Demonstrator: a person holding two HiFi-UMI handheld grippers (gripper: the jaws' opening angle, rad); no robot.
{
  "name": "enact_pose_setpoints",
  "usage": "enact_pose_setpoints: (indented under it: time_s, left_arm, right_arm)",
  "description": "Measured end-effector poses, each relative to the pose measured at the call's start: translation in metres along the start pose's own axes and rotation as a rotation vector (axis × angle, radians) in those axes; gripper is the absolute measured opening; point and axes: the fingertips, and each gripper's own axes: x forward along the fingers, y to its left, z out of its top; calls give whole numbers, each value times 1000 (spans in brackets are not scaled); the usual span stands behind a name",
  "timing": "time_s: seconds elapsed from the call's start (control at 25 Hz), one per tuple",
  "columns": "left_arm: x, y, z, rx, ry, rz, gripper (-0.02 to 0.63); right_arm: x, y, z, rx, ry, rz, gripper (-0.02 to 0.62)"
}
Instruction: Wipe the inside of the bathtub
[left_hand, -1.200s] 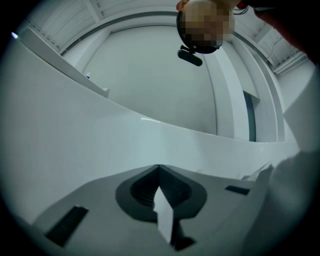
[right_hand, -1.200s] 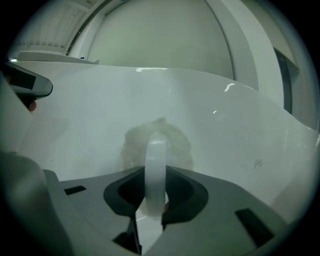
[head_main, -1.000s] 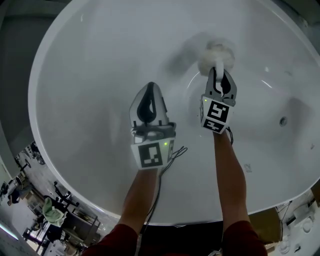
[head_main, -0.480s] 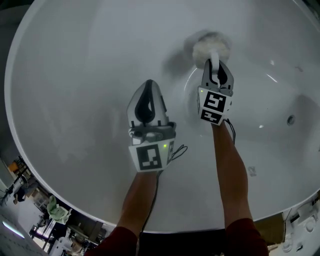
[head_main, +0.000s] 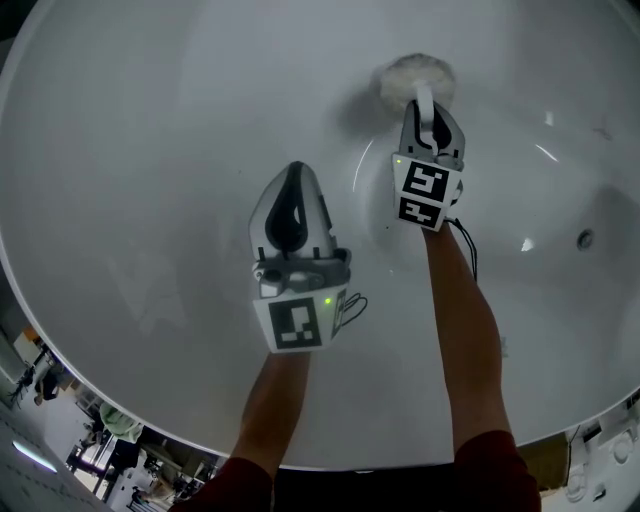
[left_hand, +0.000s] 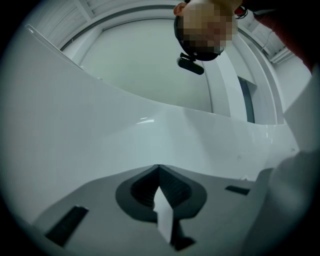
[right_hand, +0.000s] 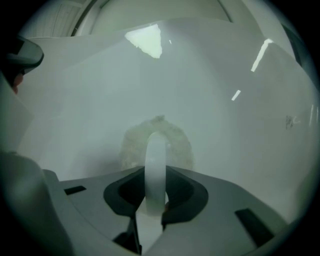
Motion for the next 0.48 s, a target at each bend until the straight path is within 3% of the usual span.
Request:
enact_pose_setpoints:
  time_s: [0.32, 0.48]
  left_arm:
    - [5, -80, -17, 34, 28, -39, 14]
    - [9, -167, -29, 30, 36, -71, 14]
  right_arm:
    - [-8, -86, -33, -38, 10, -36, 93]
    - [-26, -171, -69, -73, 28, -51, 94]
